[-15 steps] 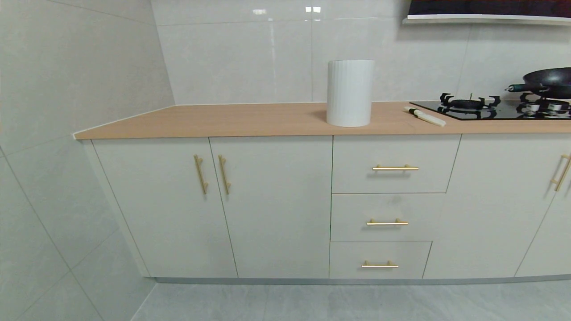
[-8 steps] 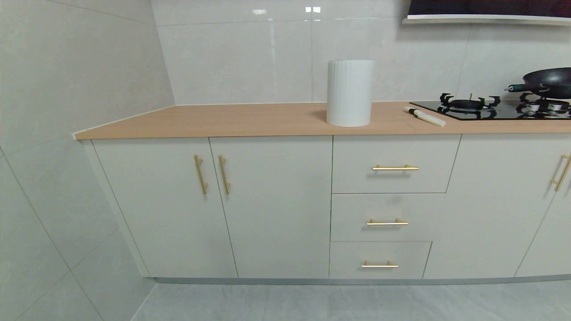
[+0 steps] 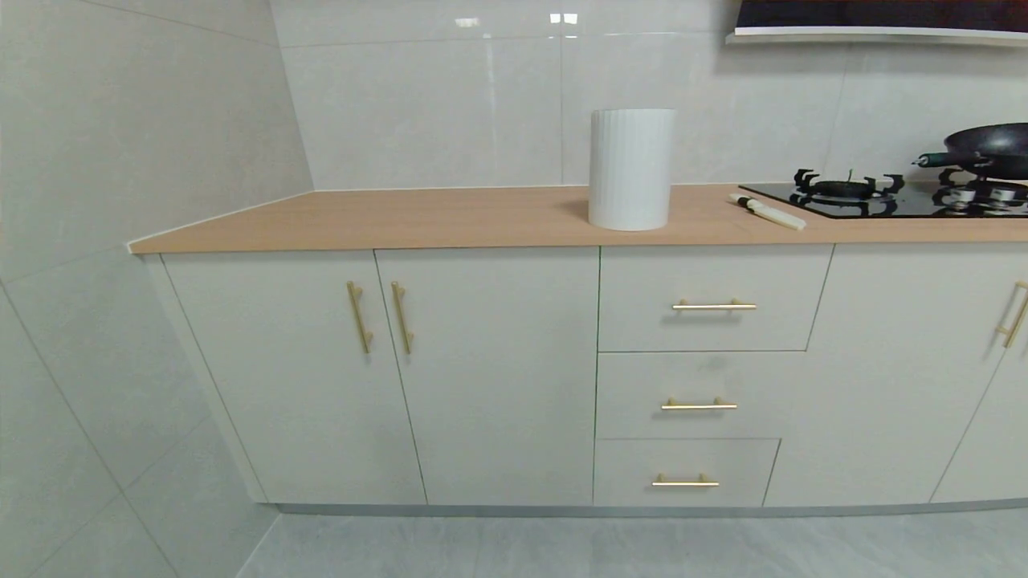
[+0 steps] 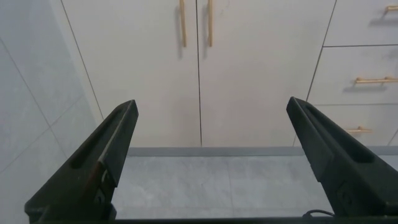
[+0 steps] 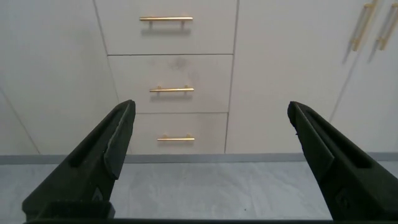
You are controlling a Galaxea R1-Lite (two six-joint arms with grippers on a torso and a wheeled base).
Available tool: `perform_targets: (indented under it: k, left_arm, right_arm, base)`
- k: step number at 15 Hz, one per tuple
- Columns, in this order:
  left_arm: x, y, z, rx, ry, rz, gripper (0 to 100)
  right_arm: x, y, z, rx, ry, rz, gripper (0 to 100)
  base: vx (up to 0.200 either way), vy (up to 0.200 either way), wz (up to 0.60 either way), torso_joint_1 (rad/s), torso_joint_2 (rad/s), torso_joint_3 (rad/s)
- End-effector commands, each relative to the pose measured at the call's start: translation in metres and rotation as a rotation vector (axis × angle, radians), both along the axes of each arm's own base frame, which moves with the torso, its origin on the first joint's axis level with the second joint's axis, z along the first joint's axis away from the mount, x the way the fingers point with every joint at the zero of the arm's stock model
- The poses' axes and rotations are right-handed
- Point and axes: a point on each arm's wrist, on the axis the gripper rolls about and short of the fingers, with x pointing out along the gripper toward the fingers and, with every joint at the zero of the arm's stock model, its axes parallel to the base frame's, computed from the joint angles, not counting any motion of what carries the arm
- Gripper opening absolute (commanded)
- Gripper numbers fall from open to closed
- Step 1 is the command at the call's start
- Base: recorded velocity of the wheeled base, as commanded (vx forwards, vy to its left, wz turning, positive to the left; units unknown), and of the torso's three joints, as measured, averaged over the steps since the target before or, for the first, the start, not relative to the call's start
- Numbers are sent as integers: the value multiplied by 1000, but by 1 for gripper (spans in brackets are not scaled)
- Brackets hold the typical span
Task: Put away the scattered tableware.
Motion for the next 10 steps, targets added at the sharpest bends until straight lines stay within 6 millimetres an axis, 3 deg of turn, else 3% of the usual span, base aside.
perform_targets:
  k: [1,10]
  left_arm:
    - [0,0,0,1,-1,0,100]
    - [0,0,0,-2,-1,0,100]
  right_arm:
    - [0,0,0,0,4,6,100]
    - [0,0,0,0,4,6,100]
  base:
    - [200,0,0,17,2,2]
    - [200,0,0,1,2,4]
